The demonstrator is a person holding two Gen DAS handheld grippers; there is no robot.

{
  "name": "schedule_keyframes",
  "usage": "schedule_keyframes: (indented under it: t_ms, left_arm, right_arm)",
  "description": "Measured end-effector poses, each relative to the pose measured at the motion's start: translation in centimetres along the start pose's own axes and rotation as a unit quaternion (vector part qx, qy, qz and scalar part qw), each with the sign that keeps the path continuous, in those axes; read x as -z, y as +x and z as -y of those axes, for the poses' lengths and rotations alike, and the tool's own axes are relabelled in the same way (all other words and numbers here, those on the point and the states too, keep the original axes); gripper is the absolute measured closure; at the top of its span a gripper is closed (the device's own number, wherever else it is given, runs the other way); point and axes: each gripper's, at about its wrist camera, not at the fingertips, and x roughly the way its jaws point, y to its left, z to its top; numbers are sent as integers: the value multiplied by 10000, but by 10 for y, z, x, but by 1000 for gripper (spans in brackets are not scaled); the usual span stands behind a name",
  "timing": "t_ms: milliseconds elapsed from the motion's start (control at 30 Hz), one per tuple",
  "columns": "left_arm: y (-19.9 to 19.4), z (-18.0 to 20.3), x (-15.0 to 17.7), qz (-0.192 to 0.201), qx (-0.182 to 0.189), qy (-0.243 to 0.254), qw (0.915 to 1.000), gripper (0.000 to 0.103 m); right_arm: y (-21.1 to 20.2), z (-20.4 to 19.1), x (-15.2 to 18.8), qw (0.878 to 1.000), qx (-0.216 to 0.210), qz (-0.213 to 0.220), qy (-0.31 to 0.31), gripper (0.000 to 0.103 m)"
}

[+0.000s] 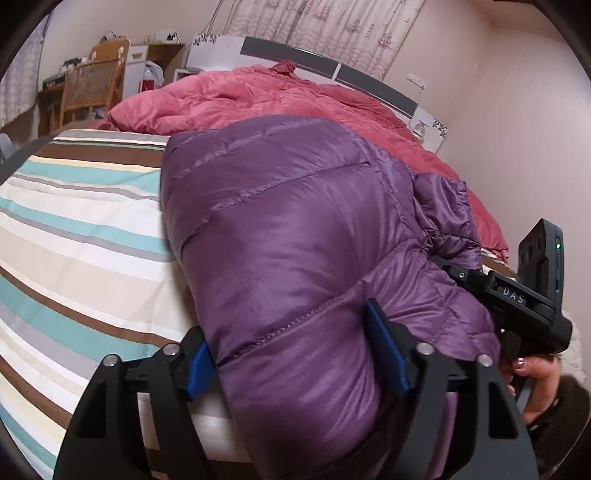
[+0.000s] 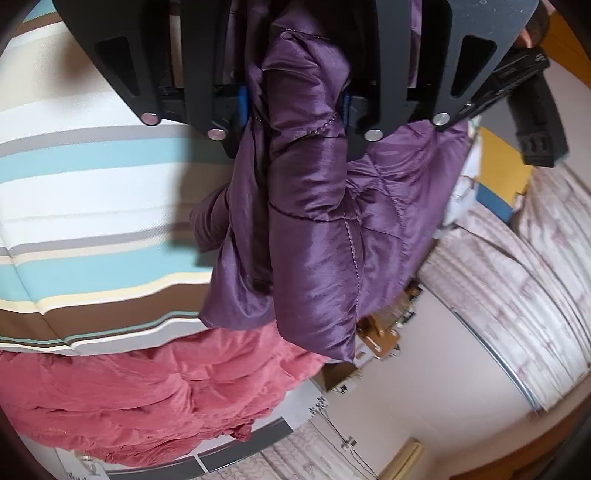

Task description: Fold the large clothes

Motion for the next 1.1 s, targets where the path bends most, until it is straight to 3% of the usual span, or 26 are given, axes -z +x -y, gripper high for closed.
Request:
schedule_keyframes:
  t_ms: [267,433,567,800,933,1033,1100]
  left_arm:
    - [-9,9,15,81,-427,65,9990,16]
    - [-36,23,20,337,-1106,264,9929,2]
    - [-59,34,31,495,-1301,325,9897,2]
    - [-110,50,53,909,-1922,297,9767,2]
    - [-136,59,68,1096,-2190,346,9689,2]
    - [-155,68,83,1293,-2658,475,9541,2]
    - [-164,71,92,1279,-2716,497,9526,2]
  right_arm:
    - [2,-6,9,9989,468,-1,-43,53]
    - [-24,-21,12,9973,688,120,-224,47]
    - [-53,-35,18,9960,699,331,-444,31]
    - [-105,-81,52,9859,904,736,-1203,9]
    - [-128,-98,74,9808,1058,929,-1346,4]
    - [-139,-106,91,9789,1143,986,-1377,4]
    - [-145,-112,105,9771,1211,982,-1450,4]
